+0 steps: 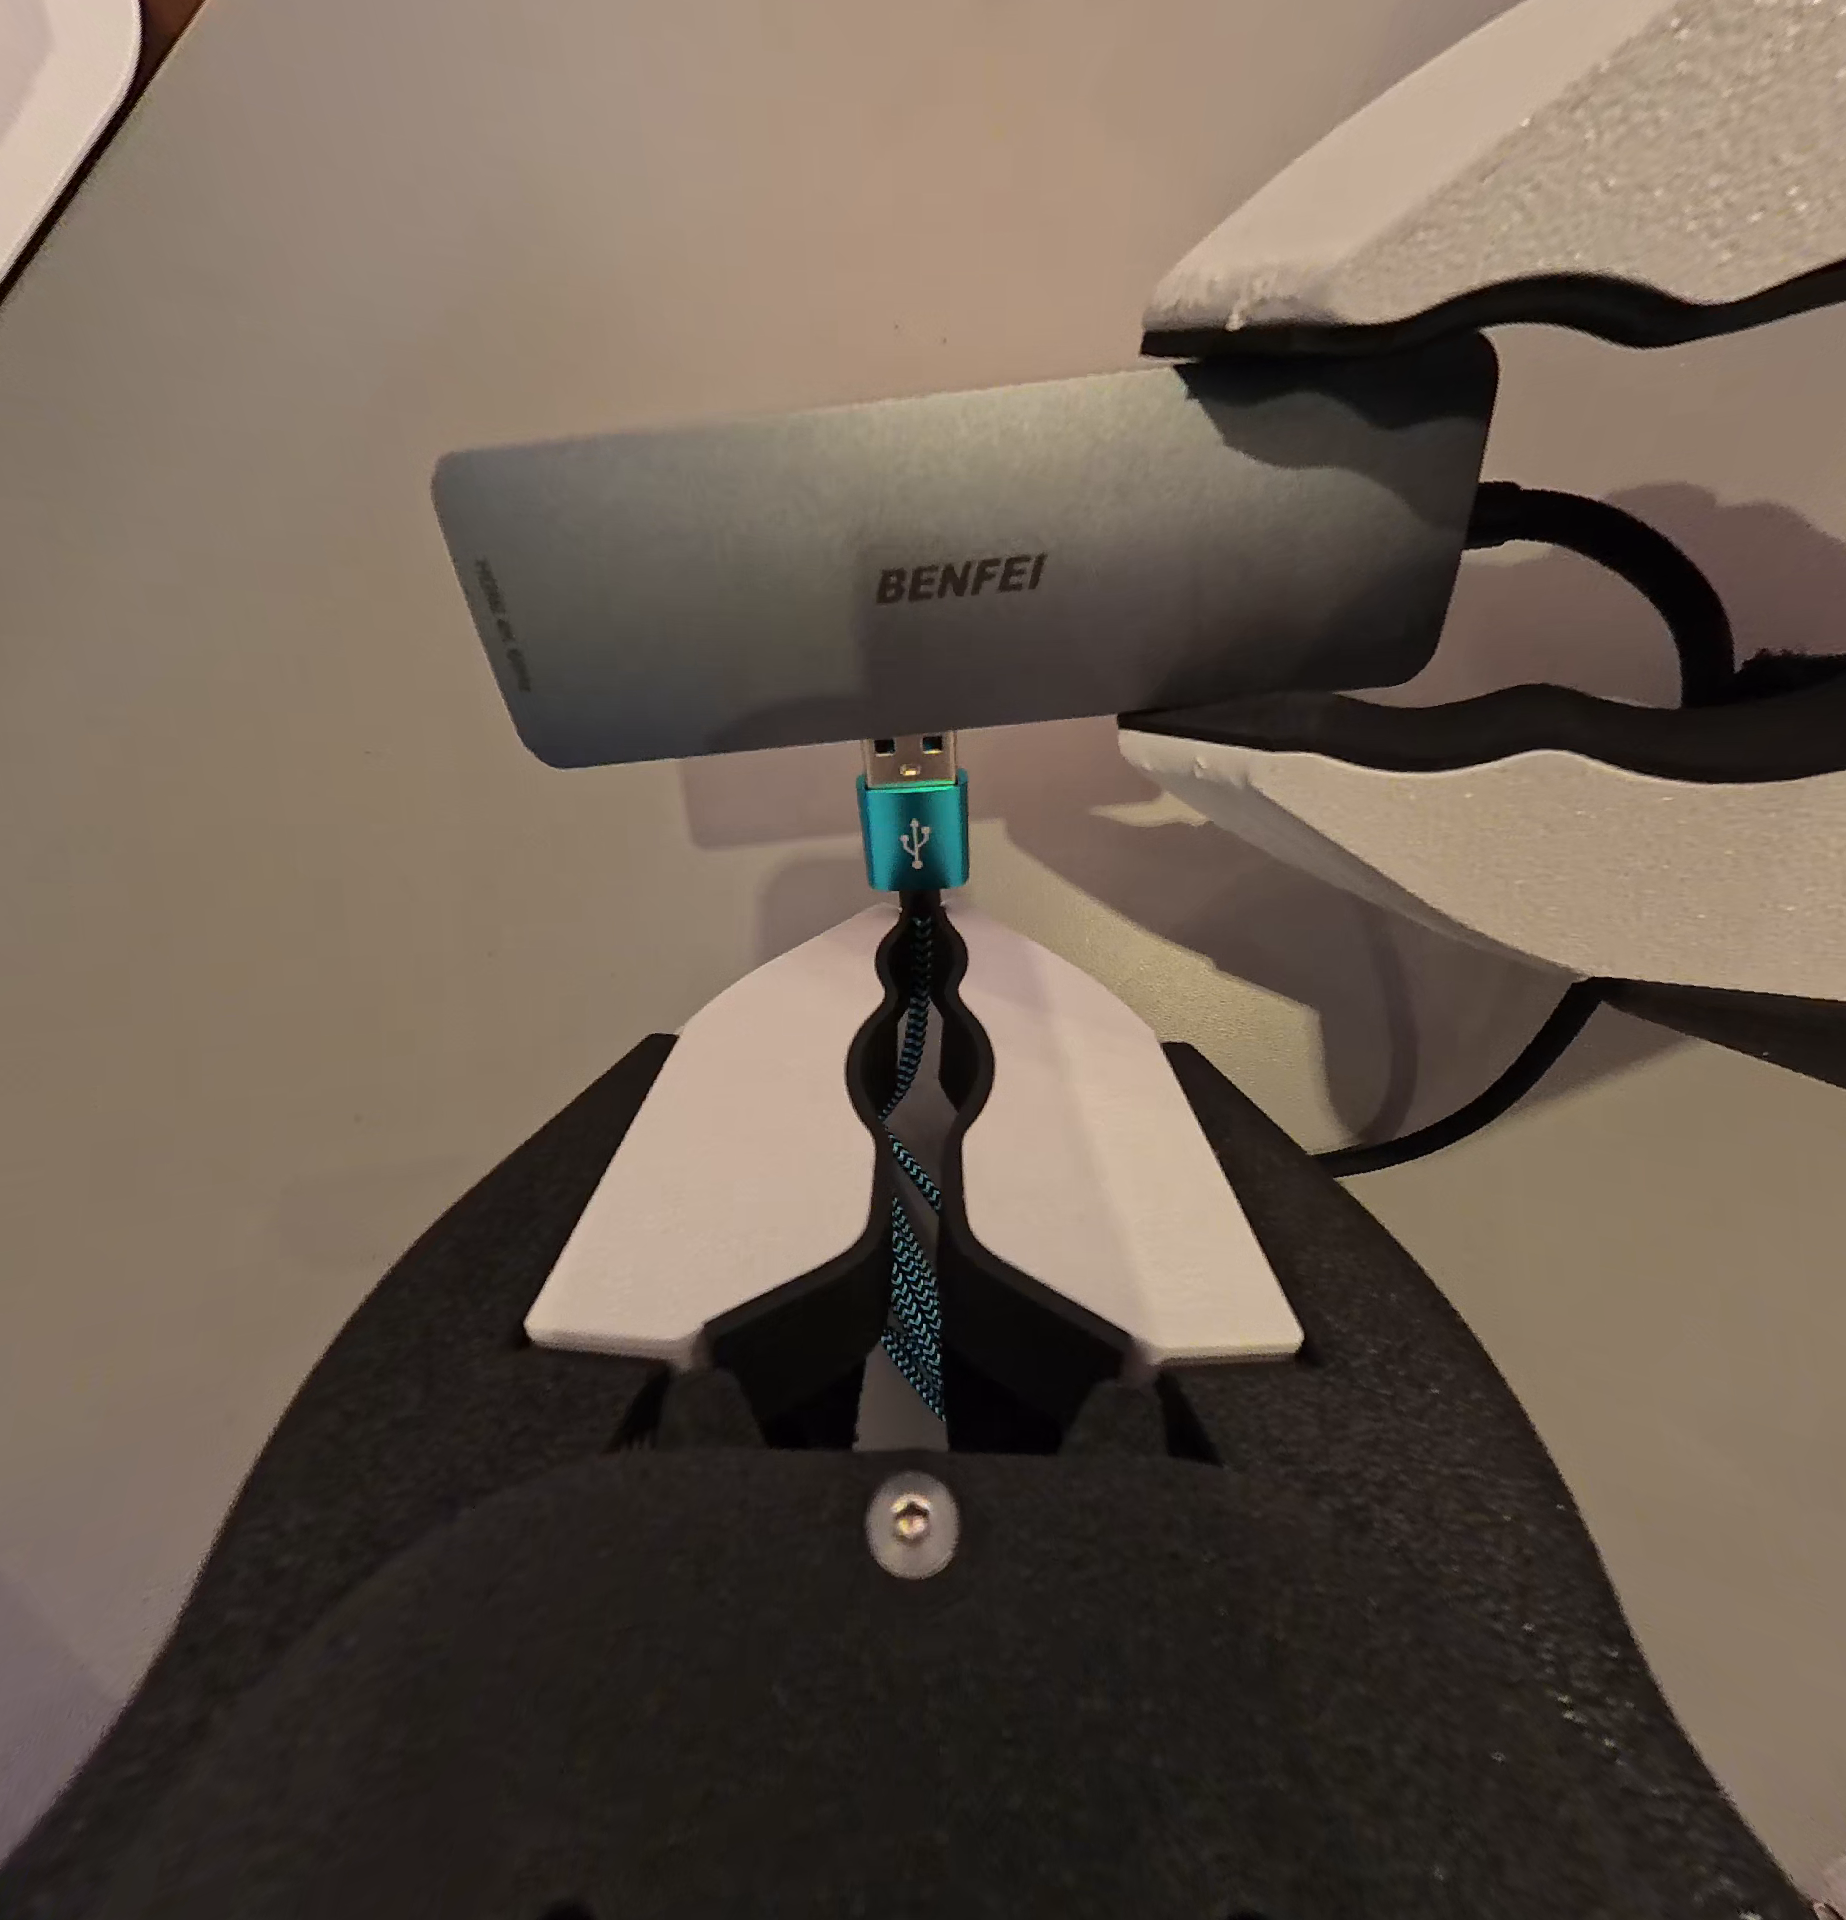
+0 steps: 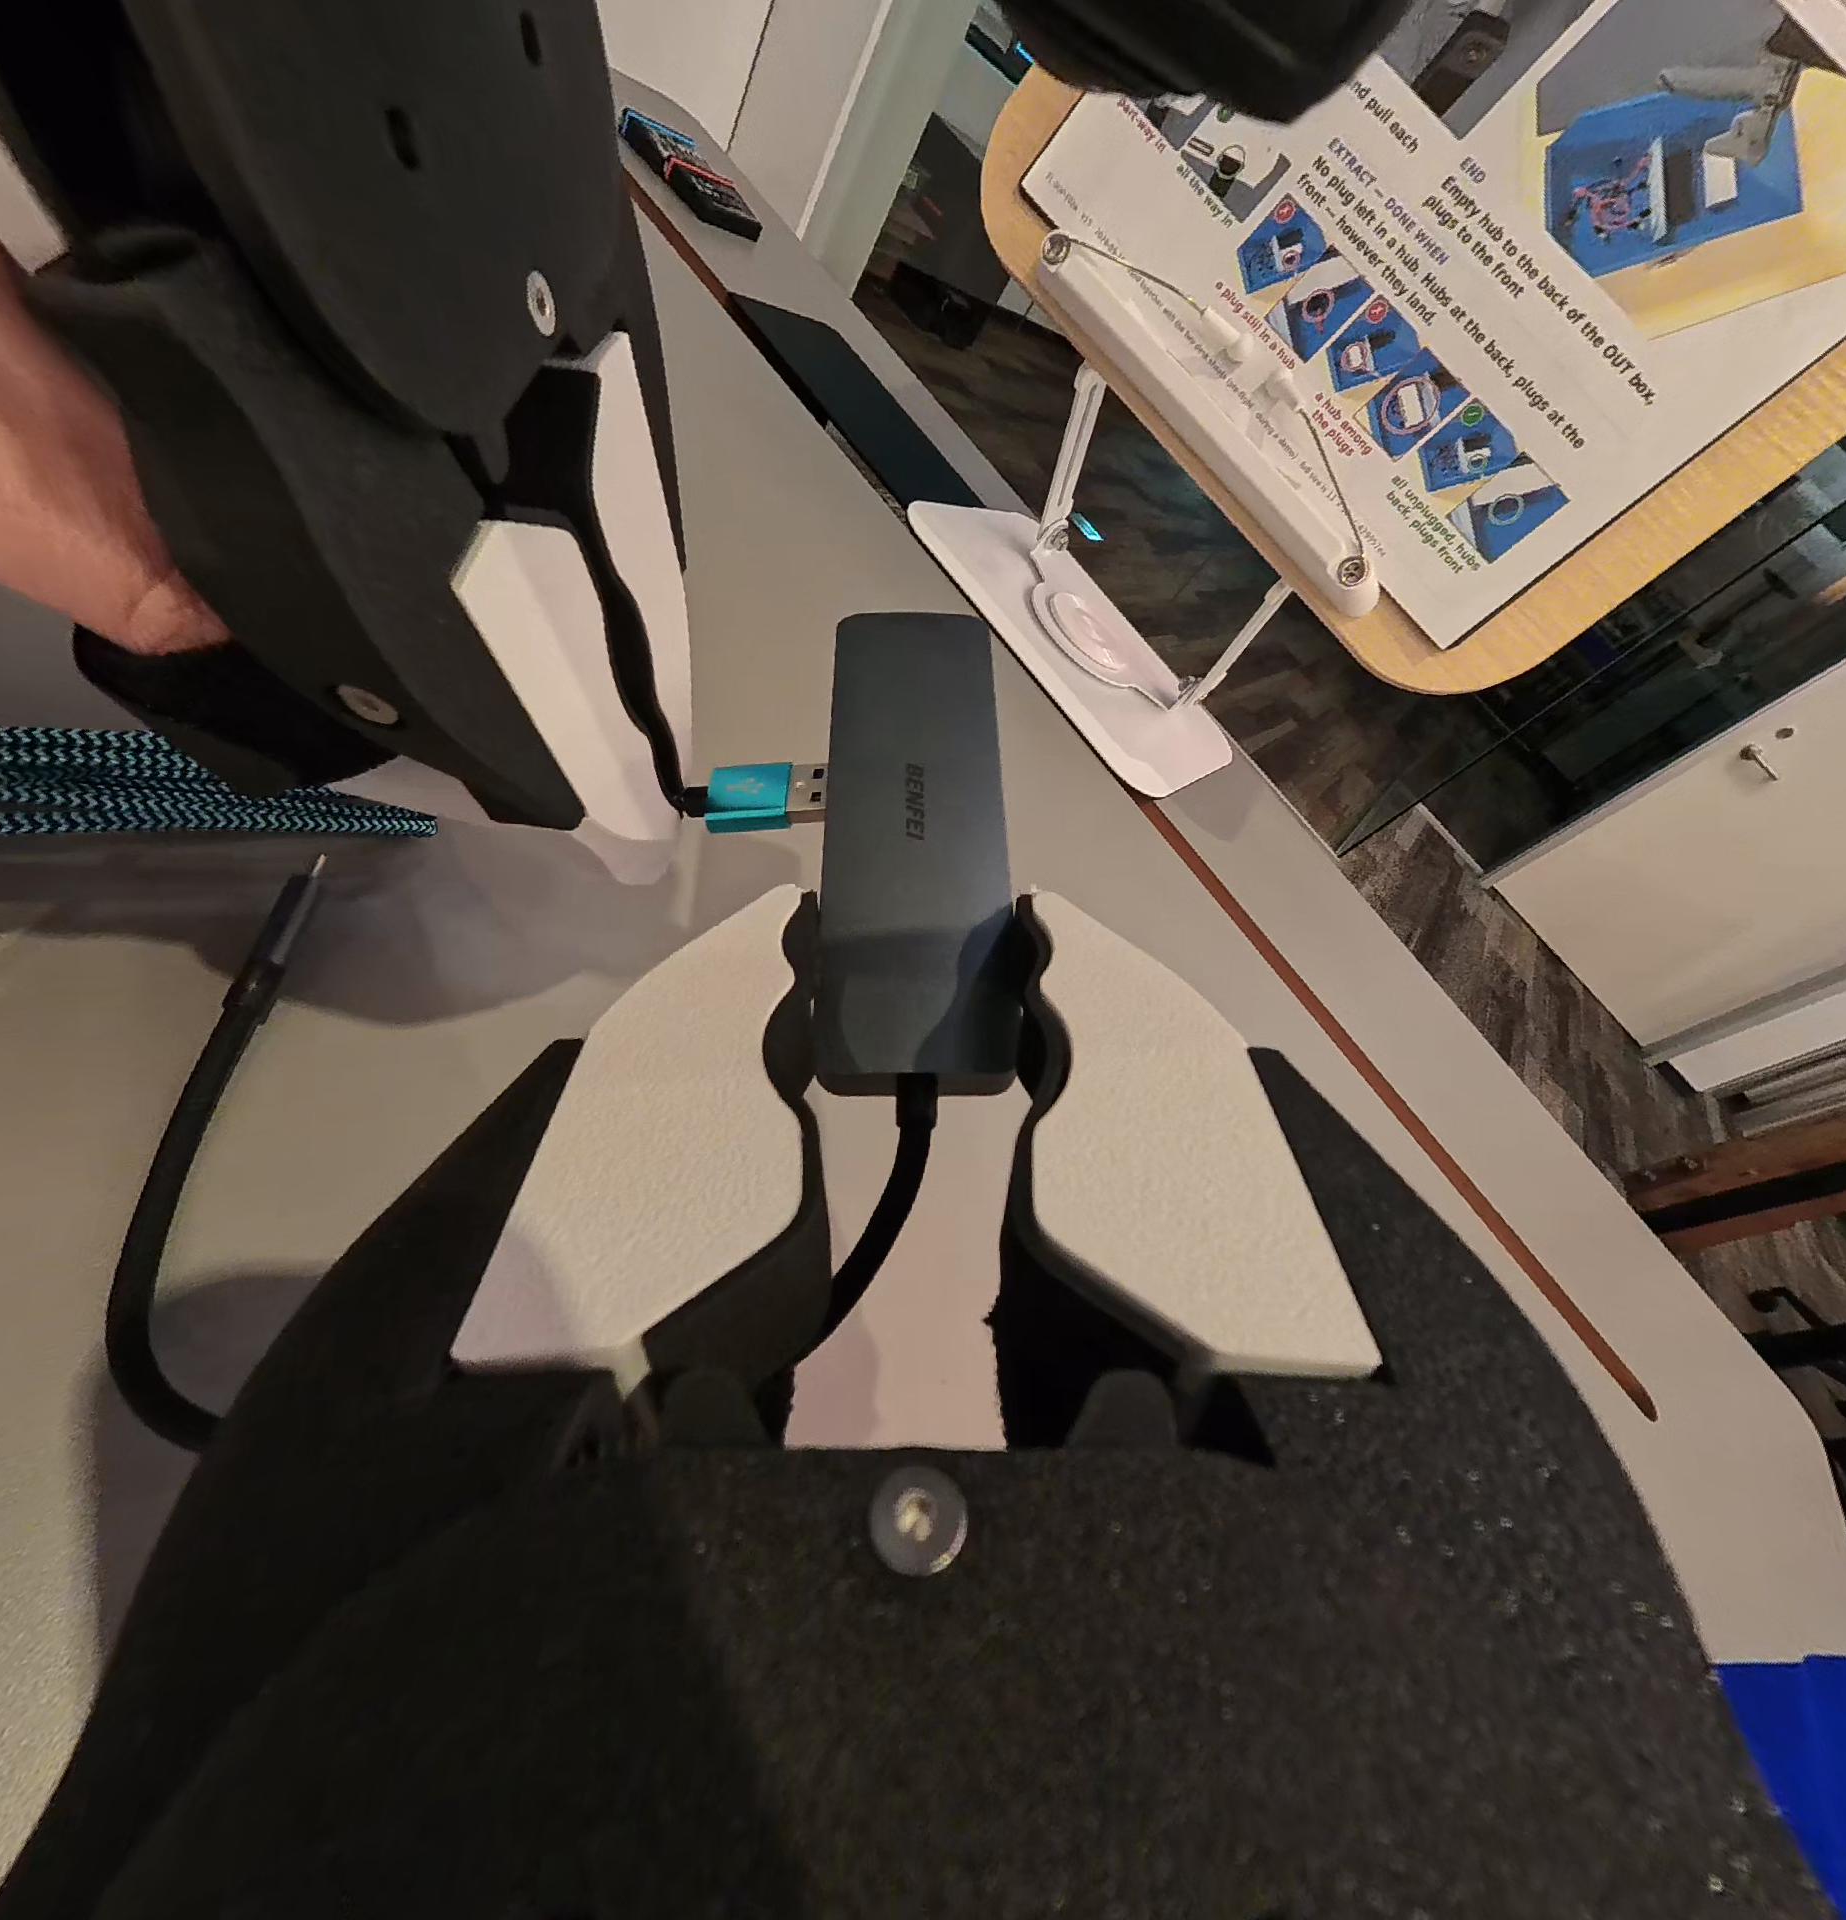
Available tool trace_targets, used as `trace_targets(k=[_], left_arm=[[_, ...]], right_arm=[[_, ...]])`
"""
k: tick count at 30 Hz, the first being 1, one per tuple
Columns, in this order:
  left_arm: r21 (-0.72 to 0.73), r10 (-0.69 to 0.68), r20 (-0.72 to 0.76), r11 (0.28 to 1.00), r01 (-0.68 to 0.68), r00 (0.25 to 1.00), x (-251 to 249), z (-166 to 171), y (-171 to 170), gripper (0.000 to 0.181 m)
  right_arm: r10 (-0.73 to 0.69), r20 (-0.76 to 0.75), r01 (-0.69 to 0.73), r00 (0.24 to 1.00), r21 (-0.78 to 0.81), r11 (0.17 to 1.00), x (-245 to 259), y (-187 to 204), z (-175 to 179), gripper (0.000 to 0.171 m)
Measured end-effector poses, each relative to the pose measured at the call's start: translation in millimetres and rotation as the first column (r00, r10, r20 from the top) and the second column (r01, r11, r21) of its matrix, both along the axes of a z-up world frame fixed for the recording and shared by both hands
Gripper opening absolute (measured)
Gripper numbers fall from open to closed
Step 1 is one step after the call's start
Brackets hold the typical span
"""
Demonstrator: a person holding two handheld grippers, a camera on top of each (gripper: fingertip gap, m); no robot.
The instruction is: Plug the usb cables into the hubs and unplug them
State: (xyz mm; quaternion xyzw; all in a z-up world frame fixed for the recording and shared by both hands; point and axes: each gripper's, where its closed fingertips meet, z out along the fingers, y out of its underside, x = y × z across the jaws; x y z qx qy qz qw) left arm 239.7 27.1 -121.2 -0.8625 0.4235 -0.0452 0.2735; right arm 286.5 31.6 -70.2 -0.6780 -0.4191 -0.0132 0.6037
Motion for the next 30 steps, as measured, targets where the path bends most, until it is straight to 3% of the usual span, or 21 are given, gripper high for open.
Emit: trace_targets(k=[21, 30], left_arm=[[-0.013, -0.029, -0.012, 0.999, 0.029, 1.000, 3, -3, -6, 0.002], [-0.125, -0.039, -0.005, 0.991, 0.038, 0.999, 2, -8, -14, 0.002]], right_arm=[[0.009, 0.033, -0.009, 0.999, -0.001, 1.000, 2, -2, -4, 0.035], [0.012, -0.036, -0.017, 0.999, -0.154, 0.988, 3, -3, -16, 0.035]])
